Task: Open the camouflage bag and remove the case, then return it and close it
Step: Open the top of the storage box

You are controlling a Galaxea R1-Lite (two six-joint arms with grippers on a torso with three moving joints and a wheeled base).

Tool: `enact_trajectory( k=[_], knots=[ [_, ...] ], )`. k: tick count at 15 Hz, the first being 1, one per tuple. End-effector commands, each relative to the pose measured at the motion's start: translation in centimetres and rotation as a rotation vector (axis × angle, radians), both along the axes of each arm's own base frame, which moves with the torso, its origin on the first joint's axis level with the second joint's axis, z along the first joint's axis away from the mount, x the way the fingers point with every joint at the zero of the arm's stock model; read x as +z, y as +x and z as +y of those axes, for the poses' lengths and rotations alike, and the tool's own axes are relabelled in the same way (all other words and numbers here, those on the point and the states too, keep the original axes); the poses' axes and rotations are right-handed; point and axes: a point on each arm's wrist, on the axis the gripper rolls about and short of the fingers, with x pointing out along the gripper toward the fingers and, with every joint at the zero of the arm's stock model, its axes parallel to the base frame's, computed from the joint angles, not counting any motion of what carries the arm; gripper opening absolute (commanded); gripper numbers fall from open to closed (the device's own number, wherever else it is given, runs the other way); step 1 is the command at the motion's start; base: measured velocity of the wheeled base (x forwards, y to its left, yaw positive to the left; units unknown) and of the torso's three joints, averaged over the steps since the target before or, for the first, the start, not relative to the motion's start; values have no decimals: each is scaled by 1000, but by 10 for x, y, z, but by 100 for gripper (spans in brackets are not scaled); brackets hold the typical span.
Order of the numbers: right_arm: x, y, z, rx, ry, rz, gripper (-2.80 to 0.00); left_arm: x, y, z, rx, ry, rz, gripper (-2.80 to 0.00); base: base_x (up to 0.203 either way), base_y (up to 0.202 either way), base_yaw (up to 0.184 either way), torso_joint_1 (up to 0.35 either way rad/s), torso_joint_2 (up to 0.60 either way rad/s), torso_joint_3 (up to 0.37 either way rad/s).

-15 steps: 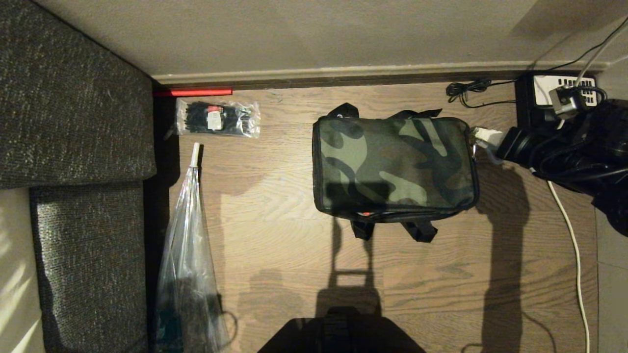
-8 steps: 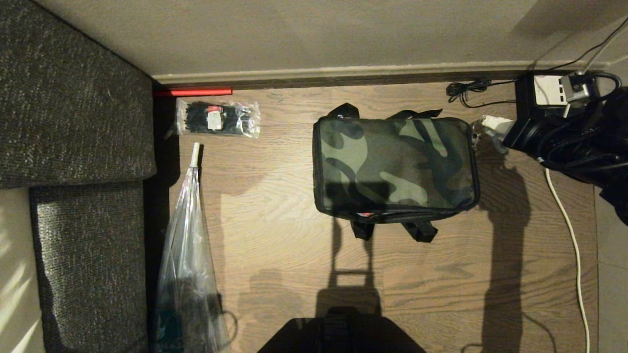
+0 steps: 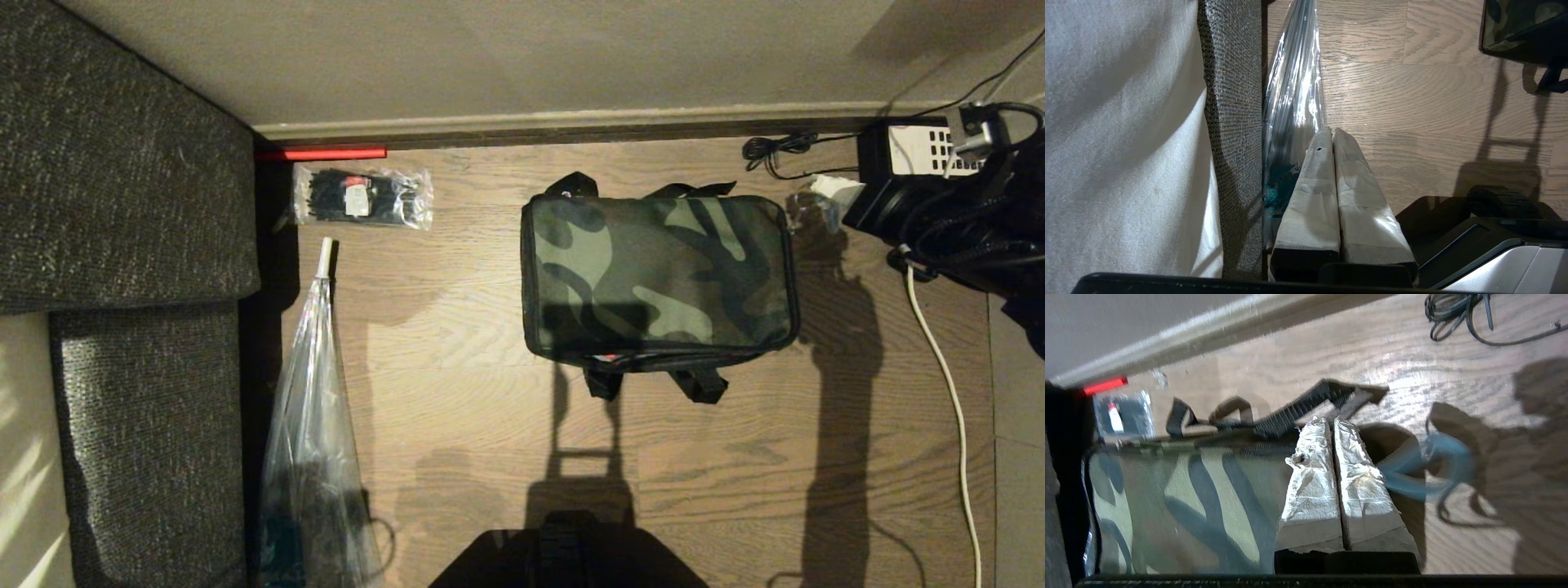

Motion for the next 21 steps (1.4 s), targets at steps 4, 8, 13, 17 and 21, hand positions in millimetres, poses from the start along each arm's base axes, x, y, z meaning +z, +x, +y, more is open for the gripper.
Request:
enact_trajectory(
  k=[4, 8, 13, 17, 21],
  knots=[
    [11, 11, 0, 5, 60, -23, -280, 0, 0, 0, 0, -1, -2, -280, 0, 0, 0, 0, 0, 0],
    [7, 14, 5, 26, 81, 7, -280, 0, 0, 0, 0, -1, -2, -280, 0, 0, 0, 0, 0, 0],
    [-15, 2, 5, 25, 70, 113, -280, 0, 0, 0, 1, -1, -2, -280, 0, 0, 0, 0, 0, 0],
    [-27, -4, 6, 17, -8, 162, -280, 0, 0, 0, 1, -1, -2, -280, 0, 0, 0, 0, 0, 0],
    [-32, -5, 6, 17, -24, 196, -280, 0, 0, 0, 0, -1, -2, -280, 0, 0, 0, 0, 0, 0]
  ],
)
